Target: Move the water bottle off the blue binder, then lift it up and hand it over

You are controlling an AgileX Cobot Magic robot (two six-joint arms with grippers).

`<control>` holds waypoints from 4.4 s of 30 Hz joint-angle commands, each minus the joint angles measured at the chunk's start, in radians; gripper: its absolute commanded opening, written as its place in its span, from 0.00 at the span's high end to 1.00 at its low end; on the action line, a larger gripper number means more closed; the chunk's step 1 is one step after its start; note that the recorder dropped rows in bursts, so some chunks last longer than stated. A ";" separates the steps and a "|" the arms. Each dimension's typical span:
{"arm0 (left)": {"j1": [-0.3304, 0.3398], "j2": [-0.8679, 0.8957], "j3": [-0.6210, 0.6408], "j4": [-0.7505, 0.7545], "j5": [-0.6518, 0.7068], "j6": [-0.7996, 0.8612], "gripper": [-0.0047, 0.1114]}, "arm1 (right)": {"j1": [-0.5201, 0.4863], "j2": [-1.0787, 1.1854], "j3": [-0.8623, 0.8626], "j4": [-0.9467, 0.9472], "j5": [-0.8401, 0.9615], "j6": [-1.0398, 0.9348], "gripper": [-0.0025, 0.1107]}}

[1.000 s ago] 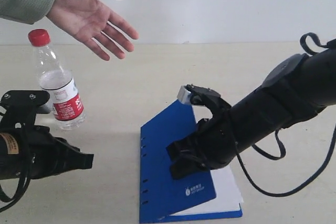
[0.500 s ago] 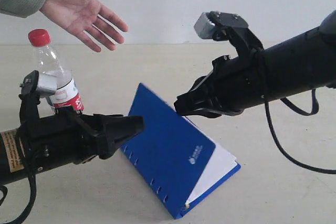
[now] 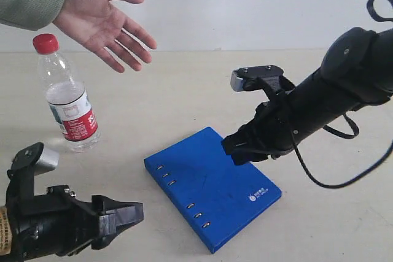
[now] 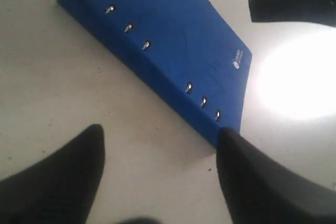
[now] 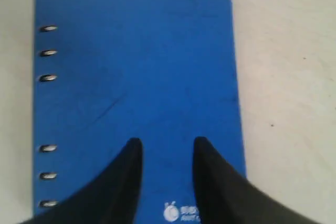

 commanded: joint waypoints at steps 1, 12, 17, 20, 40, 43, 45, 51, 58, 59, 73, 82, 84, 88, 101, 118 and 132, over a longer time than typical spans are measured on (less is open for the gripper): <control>0.001 0.004 -0.082 0.057 0.160 -0.045 0.62 | -0.053 0.098 -0.090 -0.146 0.017 0.161 0.55; 0.001 0.276 -0.285 0.334 0.154 -0.250 0.65 | -0.053 0.217 -0.137 0.045 0.194 -0.110 0.51; 0.001 0.285 -0.350 0.334 0.185 -0.257 0.65 | -0.053 0.217 -0.137 0.166 0.339 -0.238 0.51; 0.001 0.285 -0.358 0.330 0.213 -0.257 0.65 | -0.053 0.183 -0.137 0.171 0.371 -0.238 0.51; 0.001 0.285 -0.358 0.330 0.202 -0.257 0.65 | -0.053 0.127 -0.108 0.375 0.443 -0.383 0.51; 0.001 0.285 -0.358 0.330 0.184 -0.257 0.65 | -0.036 0.150 -0.101 0.372 0.419 -0.385 0.51; 0.001 0.285 -0.358 0.332 0.172 -0.257 0.65 | -0.029 0.170 -0.100 0.369 0.380 -0.385 0.53; 0.014 0.261 -0.296 0.225 0.245 -0.132 0.65 | -0.053 0.170 -0.100 0.375 0.354 -0.392 0.97; 0.030 0.194 -0.079 -0.239 -0.216 0.222 0.63 | -0.053 0.161 -0.100 0.451 0.373 -0.475 0.98; 0.030 0.201 -0.072 -0.271 -0.222 0.222 0.59 | -0.053 0.156 -0.100 0.467 0.376 -0.483 0.98; 0.030 0.419 -0.141 -0.266 -0.493 -0.045 0.43 | -0.053 0.032 -0.100 0.591 0.448 -0.523 0.98; 0.030 0.455 -0.235 -0.147 -0.493 -0.059 0.43 | -0.053 0.016 -0.099 0.611 0.527 -0.530 0.98; 0.030 0.435 -0.283 -0.060 -0.493 -0.051 0.43 | -0.053 0.016 -0.099 0.621 0.527 -0.530 0.98; 0.030 0.406 -0.330 -0.003 -0.493 -0.045 0.43 | -0.053 0.008 -0.099 0.688 0.612 -0.564 0.98; 0.034 0.391 -0.185 -0.096 -0.493 0.112 0.43 | -0.053 -0.171 -0.099 0.698 0.593 -0.544 0.98; 0.034 0.228 -0.184 -0.181 -0.493 0.246 0.43 | -0.053 -0.153 -0.098 0.657 0.625 -0.520 0.98; 0.036 0.218 -0.339 -0.093 -0.286 -0.124 0.26 | 0.011 -0.153 -0.098 0.636 0.625 -0.518 0.98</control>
